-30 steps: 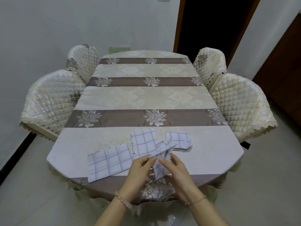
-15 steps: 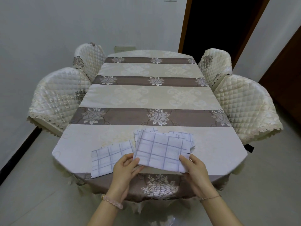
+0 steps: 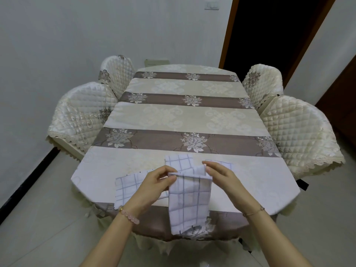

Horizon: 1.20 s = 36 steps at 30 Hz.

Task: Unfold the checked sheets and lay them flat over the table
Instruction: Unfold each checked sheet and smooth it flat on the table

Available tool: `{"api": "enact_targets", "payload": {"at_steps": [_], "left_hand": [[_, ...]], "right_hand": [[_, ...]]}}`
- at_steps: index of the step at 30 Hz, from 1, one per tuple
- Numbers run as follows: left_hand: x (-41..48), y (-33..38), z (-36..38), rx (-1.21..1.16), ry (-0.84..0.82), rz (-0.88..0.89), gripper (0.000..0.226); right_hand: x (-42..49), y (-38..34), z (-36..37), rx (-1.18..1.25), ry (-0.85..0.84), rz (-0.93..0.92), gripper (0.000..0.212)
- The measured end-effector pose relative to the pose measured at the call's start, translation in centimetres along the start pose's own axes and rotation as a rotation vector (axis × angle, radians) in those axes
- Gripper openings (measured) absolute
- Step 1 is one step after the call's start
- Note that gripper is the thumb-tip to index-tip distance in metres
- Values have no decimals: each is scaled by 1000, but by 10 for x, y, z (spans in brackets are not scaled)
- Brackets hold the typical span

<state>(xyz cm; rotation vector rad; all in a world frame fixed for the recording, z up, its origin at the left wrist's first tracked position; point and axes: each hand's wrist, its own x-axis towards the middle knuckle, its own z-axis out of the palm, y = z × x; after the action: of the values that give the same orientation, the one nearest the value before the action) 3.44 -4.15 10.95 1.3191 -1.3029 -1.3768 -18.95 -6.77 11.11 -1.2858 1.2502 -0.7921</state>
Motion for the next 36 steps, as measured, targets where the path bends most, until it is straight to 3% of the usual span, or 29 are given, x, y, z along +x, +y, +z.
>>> {"api": "enact_targets", "payload": {"at_steps": [6, 10, 13, 16, 18, 20, 22, 25, 32, 36], "left_hand": [[3, 4, -1, -8, -23, 3, 12], [8, -5, 6, 83, 228, 28, 17], [0, -8, 20, 211, 450, 56, 21], [-11, -3, 39, 239, 296, 69, 9], [-16, -1, 52, 151, 144, 6, 22], [-15, 1, 60, 44, 119, -53, 32], [-15, 1, 63, 10, 153, -87, 33], [-14, -1, 57, -16, 237, -76, 12], [-11, -6, 9, -10, 428, -69, 18], [-5, -2, -18, 38, 457, 10, 19]], "right_hand": [[5, 3, 6, 98, -170, 130, 29], [3, 6, 13, 129, -67, 139, 21], [2, 9, 19, 193, 50, 141, 41], [-2, 12, 25, 273, 122, 115, 40], [-5, 12, 30, 301, 104, 99, 31], [-9, 11, 33, 318, 73, 93, 23], [-10, 13, 36, 319, 60, 97, 22], [-11, 15, 36, 288, 46, 116, 21], [-7, 19, 2, 287, 187, 131, 19], [-2, 22, -20, 212, 205, 119, 45]]}}
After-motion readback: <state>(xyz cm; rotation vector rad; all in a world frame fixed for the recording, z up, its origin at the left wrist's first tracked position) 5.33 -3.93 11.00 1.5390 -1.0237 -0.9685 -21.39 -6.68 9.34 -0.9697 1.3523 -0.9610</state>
